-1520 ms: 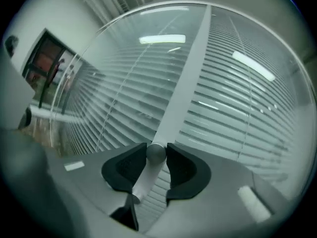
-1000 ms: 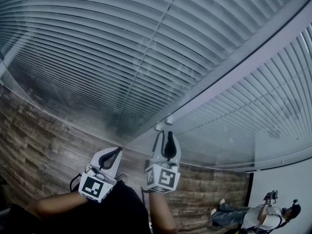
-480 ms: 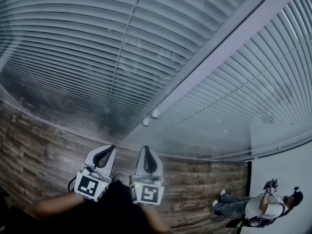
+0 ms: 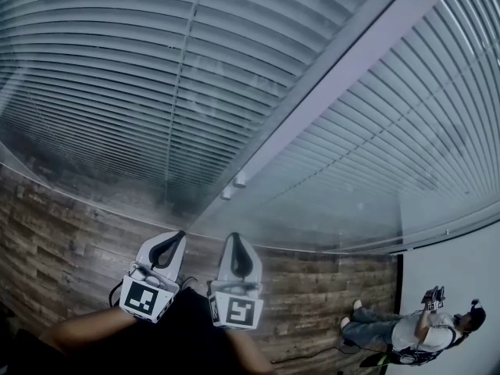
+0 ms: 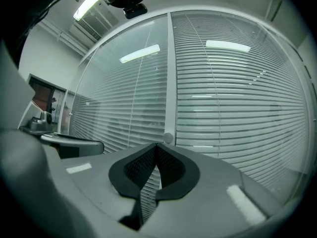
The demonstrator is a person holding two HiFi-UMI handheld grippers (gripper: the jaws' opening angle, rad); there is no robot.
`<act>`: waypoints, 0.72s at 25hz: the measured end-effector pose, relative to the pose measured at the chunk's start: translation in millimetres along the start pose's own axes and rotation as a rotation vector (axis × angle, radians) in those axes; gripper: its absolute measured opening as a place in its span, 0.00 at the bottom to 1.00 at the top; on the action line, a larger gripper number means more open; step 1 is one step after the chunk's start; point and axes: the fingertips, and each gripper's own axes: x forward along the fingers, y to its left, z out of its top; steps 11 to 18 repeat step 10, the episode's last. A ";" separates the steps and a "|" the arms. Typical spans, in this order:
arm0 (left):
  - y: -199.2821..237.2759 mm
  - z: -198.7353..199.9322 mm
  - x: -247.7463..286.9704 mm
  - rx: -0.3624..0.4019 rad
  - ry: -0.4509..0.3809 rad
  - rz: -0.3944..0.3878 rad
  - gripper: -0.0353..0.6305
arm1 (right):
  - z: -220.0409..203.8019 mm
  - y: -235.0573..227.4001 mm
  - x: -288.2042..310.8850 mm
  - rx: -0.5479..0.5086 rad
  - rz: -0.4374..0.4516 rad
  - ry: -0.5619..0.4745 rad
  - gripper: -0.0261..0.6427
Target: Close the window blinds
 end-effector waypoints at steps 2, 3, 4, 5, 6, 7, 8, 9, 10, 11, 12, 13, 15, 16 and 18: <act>-3.0 -0.4 1.4 -0.004 -0.004 -0.004 0.06 | 0.6 -1.3 0.0 -0.001 0.000 -0.005 0.04; -4.1 -0.5 2.3 -0.005 -0.006 -0.005 0.06 | 0.9 -2.0 -0.1 -0.001 0.000 -0.008 0.04; -4.7 -0.6 3.0 -0.006 -0.007 -0.006 0.06 | 1.5 -2.5 -0.2 -0.001 -0.001 -0.010 0.04; -5.1 -0.5 3.4 -0.006 -0.007 -0.005 0.06 | 2.2 -2.9 -0.4 -0.001 -0.001 -0.011 0.04; -5.4 0.1 3.8 -0.006 -0.009 -0.005 0.06 | 2.9 -3.0 -0.6 -0.002 -0.001 -0.012 0.04; -5.7 0.6 4.1 -0.008 -0.011 -0.005 0.06 | 3.3 -2.9 -0.7 -0.003 0.000 -0.013 0.04; -6.2 0.9 4.4 -0.010 -0.012 -0.005 0.06 | 3.6 -2.8 -0.7 -0.003 0.001 -0.013 0.04; -6.8 1.4 4.8 -0.013 -0.015 -0.006 0.06 | 3.8 -2.6 -0.5 -0.004 0.002 -0.013 0.04; -7.5 2.1 5.3 -0.017 -0.018 -0.007 0.06 | 3.9 -2.4 -0.2 -0.004 0.003 -0.013 0.04; -7.5 2.1 5.3 -0.017 -0.018 -0.007 0.06 | 3.9 -2.4 -0.2 -0.004 0.003 -0.013 0.04; -7.5 2.1 5.3 -0.017 -0.018 -0.007 0.06 | 3.9 -2.4 -0.2 -0.004 0.003 -0.013 0.04; -7.5 2.1 5.3 -0.017 -0.018 -0.007 0.06 | 3.9 -2.4 -0.2 -0.004 0.003 -0.013 0.04; -7.5 2.1 5.3 -0.017 -0.018 -0.007 0.06 | 3.9 -2.4 -0.2 -0.004 0.003 -0.013 0.04; -7.5 2.1 5.3 -0.017 -0.018 -0.007 0.06 | 3.9 -2.4 -0.2 -0.004 0.003 -0.013 0.04; -7.5 2.1 5.3 -0.017 -0.018 -0.007 0.06 | 3.9 -2.4 -0.2 -0.004 0.003 -0.013 0.04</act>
